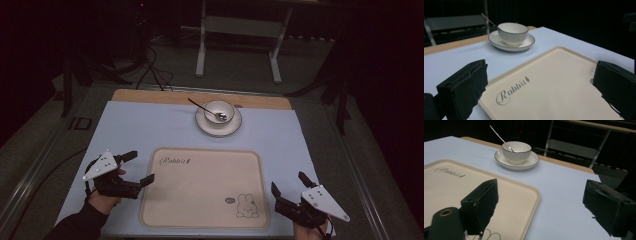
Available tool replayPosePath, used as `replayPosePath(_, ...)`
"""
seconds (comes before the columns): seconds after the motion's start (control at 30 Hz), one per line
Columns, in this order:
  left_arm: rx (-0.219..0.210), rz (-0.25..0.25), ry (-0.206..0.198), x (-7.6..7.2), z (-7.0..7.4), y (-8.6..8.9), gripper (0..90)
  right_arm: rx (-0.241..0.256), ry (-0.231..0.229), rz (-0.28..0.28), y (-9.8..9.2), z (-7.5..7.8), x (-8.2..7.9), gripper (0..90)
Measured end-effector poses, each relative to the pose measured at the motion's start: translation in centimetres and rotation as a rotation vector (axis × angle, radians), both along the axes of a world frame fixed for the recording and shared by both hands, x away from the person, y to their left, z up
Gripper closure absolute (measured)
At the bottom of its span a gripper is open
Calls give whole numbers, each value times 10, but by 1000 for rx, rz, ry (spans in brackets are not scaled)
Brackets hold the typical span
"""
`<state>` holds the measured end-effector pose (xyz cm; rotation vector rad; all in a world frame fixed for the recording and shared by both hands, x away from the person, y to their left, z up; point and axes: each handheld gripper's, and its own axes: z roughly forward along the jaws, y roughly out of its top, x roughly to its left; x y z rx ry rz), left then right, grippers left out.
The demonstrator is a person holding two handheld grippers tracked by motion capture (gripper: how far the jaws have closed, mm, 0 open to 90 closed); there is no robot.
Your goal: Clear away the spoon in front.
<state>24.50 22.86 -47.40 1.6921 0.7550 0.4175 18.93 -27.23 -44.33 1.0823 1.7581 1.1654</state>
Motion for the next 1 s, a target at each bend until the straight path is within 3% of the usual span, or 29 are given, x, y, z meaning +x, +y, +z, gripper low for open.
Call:
replayPosePath(0.27,11,-82,51,1,0,-3,3,2,11,12,1,0,0,129)
replayPosePath(0.53,54,-154,57,-3,5,-14,3,7,16,22,1,-1,1,129)
replayPosePath(0.7,69,-191,32,-7,17,-25,4,10,16,29,3,0,0,127)
replayPosePath(0.77,93,-219,4,-11,24,-32,4,17,8,43,4,0,-1,125)
replayPosePath(0.83,90,-231,-11,-12,31,-36,4,21,-2,53,4,1,-2,123)
replayPosePath(1.0,102,-261,-46,-8,46,-45,7,33,-25,70,5,2,-3,124)
